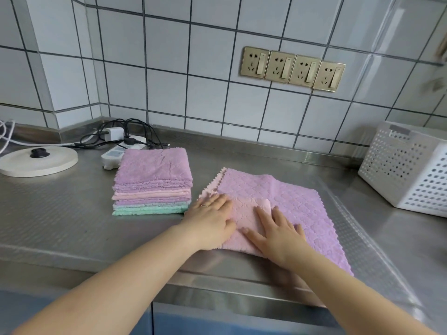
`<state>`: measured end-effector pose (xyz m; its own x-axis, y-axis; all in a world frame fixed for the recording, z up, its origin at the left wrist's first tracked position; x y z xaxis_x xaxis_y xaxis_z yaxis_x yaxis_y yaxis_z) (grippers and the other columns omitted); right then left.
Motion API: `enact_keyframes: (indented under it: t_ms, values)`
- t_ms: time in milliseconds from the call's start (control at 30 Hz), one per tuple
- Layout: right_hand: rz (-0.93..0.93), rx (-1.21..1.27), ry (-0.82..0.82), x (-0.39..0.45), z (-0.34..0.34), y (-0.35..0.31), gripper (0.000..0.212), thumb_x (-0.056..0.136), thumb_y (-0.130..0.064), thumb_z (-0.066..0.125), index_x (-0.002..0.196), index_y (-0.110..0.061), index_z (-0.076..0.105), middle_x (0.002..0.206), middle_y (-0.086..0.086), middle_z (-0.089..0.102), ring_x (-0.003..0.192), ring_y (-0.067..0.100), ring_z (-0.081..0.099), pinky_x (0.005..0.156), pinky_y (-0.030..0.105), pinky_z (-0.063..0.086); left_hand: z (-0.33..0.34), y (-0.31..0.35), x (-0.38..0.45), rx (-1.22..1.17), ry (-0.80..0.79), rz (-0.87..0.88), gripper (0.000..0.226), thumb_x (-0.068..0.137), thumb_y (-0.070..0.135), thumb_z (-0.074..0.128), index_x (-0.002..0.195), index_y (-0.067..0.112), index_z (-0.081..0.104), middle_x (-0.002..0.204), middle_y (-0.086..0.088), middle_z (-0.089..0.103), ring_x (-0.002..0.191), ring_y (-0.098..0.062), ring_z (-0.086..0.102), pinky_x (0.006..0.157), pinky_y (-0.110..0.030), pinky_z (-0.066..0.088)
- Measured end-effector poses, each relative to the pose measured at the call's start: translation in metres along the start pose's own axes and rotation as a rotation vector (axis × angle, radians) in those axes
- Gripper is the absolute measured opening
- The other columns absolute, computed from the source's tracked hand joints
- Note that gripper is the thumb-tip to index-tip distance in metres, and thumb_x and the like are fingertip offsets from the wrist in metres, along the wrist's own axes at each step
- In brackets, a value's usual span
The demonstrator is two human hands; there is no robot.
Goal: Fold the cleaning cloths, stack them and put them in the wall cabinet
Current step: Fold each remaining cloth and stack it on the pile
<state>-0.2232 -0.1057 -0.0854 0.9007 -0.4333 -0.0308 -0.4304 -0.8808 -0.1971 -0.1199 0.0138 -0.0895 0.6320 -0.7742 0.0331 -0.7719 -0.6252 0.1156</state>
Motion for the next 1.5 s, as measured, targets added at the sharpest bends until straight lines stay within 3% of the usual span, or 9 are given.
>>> enact_keyframes:
  t_ms: [133, 333, 467, 667, 767, 900, 967, 1100, 1500]
  values:
    - [0.019, 0.458, 0.006, -0.003, -0.020, 0.003, 0.062, 0.084, -0.044, 0.061, 0.135, -0.045, 0.028, 0.128, 0.000, 0.053, 0.105, 0.021, 0.058, 0.092, 0.039, 0.047, -0.001, -0.001, 0.001, -0.006, 0.049, 0.018, 0.058, 0.096, 0.037, 0.026, 0.150, 0.018, 0.012, 0.160, -0.002, 0.004, 0.147, -0.015, 0.001, 0.120, -0.039, 0.001]
    - [0.119, 1.245, 0.017, 0.002, -0.022, -0.009, 0.049, 0.086, 0.001, 0.056, 0.121, -0.033, 0.054, 0.122, 0.008, 0.055, 0.086, 0.023, 0.064, 0.057, 0.028, 0.054, -0.017, -0.004, -0.008, -0.337, 0.181, -0.027, 0.056, 0.090, 0.030, 0.048, 0.144, 0.024, 0.033, 0.153, 0.004, 0.030, 0.141, -0.015, 0.025, 0.115, -0.029, 0.020]
    - [0.064, 1.411, -0.082, 0.006, -0.031, -0.018, 0.043, 0.087, 0.008, 0.050, 0.114, -0.024, 0.062, 0.119, 0.013, 0.059, 0.087, 0.026, 0.066, 0.068, 0.034, 0.057, -0.031, -0.021, -0.021, -0.746, 0.215, -0.189, 0.049, 0.087, 0.024, 0.052, 0.135, 0.026, 0.046, 0.130, 0.003, 0.055, 0.109, -0.013, 0.055, 0.100, -0.032, 0.042]
    - [-0.086, 1.709, -0.117, 0.000, -0.088, -0.035, 0.036, 0.091, 0.005, 0.049, 0.116, -0.016, 0.061, 0.104, 0.011, 0.069, 0.073, 0.019, 0.068, 0.056, 0.025, 0.057, -0.052, -0.032, -0.039, -1.494, 0.186, -0.242, 0.031, 0.088, 0.032, 0.061, 0.119, 0.028, 0.056, 0.124, 0.003, 0.062, 0.110, -0.014, 0.060, 0.099, -0.041, 0.047]
    - [-0.150, 1.726, -0.134, 0.004, -0.104, -0.049, 0.037, 0.091, 0.005, 0.049, 0.118, -0.016, 0.062, 0.108, 0.010, 0.069, 0.073, 0.017, 0.069, 0.056, 0.024, 0.056, -0.069, -0.036, -0.048, -1.785, 0.121, -0.188, 0.023, 0.093, 0.015, 0.053, 0.115, 0.022, 0.056, 0.112, -0.007, 0.068, 0.093, -0.020, 0.065, 0.079, -0.040, 0.056]
    - [-0.164, 1.685, -0.166, 0.023, -0.109, -0.075, 0.035, 0.090, 0.004, 0.050, 0.114, -0.017, 0.064, 0.110, 0.011, 0.067, 0.077, 0.017, 0.068, 0.062, 0.025, 0.058, -0.098, -0.074, -0.055, -1.610, 0.328, -0.184, 0.055, 0.088, 0.006, 0.058, 0.129, 0.040, 0.040, 0.106, -0.007, 0.066, 0.075, -0.012, 0.065, 0.050, -0.026, 0.055]
    - [-0.169, 1.641, -0.175, 0.038, -0.108, -0.096, 0.034, 0.091, 0.003, 0.051, 0.116, -0.017, 0.062, 0.110, 0.011, 0.066, 0.078, 0.017, 0.066, 0.062, 0.023, 0.058, -0.113, -0.097, -0.057, -1.505, 0.424, -0.191, 0.057, 0.088, 0.006, 0.059, 0.133, 0.037, 0.044, 0.107, -0.004, 0.067, 0.075, -0.008, 0.067, 0.054, -0.025, 0.054]
    - [-0.189, 1.463, -0.164, 0.072, -0.101, -0.139, 0.039, 0.092, -0.002, 0.052, 0.127, -0.016, 0.055, 0.118, 0.009, 0.062, 0.085, 0.015, 0.062, 0.066, 0.025, 0.056, -0.129, -0.135, -0.057, -1.286, 0.465, -0.244, 0.036, 0.092, 0.009, 0.054, 0.110, 0.039, 0.062, 0.121, -0.008, 0.064, 0.094, -0.014, 0.061, 0.098, -0.041, 0.044]
    - [-0.196, 0.866, -0.159, 0.119, -0.057, -0.179, 0.030, 0.095, -0.016, 0.052, 0.120, -0.029, 0.062, 0.113, 0.007, 0.068, 0.050, 0.011, 0.043, 0.044, 0.021, 0.038, -0.105, -0.186, -0.051, -1.061, 0.420, -0.468, 0.034, 0.092, 0.015, 0.056, 0.126, 0.018, 0.053, 0.097, 0.001, 0.051, 0.053, -0.014, 0.050, 0.041, -0.014, 0.047]
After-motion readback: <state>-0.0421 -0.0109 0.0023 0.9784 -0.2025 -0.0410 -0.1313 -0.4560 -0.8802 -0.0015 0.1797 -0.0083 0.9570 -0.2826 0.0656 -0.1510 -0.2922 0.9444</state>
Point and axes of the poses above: each hand's wrist, its own x-axis towards the middle knuckle, its own z-axis out of the palm, y = z × x, the point moved 4 cm from there along x, towards the middle knuckle
